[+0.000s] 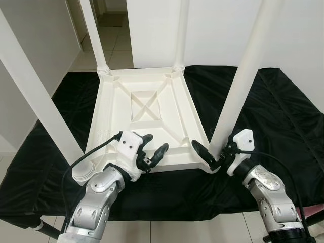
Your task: Building children table
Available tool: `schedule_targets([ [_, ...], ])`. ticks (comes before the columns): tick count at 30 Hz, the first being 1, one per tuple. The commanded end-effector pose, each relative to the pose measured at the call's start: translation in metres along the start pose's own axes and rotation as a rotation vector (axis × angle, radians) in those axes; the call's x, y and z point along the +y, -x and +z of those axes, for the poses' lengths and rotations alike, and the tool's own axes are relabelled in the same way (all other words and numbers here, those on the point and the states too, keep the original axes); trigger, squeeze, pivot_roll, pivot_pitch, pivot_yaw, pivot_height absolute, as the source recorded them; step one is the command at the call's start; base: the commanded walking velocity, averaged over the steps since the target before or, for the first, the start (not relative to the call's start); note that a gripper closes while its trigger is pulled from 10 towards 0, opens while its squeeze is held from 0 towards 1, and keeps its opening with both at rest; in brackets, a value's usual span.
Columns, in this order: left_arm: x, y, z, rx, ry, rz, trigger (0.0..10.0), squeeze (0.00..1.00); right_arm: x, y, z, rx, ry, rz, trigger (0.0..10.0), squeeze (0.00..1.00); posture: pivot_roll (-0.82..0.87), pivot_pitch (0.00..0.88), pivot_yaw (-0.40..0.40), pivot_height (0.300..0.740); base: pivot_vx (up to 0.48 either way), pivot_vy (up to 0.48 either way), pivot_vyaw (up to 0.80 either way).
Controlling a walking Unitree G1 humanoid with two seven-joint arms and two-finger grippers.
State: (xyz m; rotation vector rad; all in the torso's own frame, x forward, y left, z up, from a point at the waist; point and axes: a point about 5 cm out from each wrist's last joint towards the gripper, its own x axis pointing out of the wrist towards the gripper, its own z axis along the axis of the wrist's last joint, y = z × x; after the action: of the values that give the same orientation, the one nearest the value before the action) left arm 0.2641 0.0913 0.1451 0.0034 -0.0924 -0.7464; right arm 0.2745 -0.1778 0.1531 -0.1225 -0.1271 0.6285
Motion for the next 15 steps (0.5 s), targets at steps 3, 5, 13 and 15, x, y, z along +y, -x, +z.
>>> schedule_targets([
  [3,-0.0054,0.0004,-0.0008,0.007,-0.016,-0.053,10.0,0.00,-0.0004,0.0017,-0.0021,0.013,0.008,0.045,0.0,0.00,-0.09,0.005,0.024,0.740,0.000,0.000,0.00],
  [5,-0.0064,-0.0002,0.0009,0.003,-0.015,-0.053,10.0,0.00,-0.0010,0.0025,-0.0020,0.016,0.010,0.048,0.0,0.00,-0.08,0.014,0.023,0.740,0.000,0.000,0.00],
  [13,-0.0128,0.0056,-0.0025,0.030,-0.023,-0.075,10.0,0.00,0.0014,0.0032,-0.0052,0.028,-0.001,0.036,0.0,0.00,-0.07,0.021,0.022,0.740,0.000,0.000,0.00],
  [15,-0.0134,0.0063,-0.0025,0.032,-0.027,-0.078,10.0,0.00,0.0024,0.0032,-0.0059,0.031,-0.007,0.033,10.0,0.00,-0.06,0.027,0.020,0.740,0.000,0.000,0.00],
])
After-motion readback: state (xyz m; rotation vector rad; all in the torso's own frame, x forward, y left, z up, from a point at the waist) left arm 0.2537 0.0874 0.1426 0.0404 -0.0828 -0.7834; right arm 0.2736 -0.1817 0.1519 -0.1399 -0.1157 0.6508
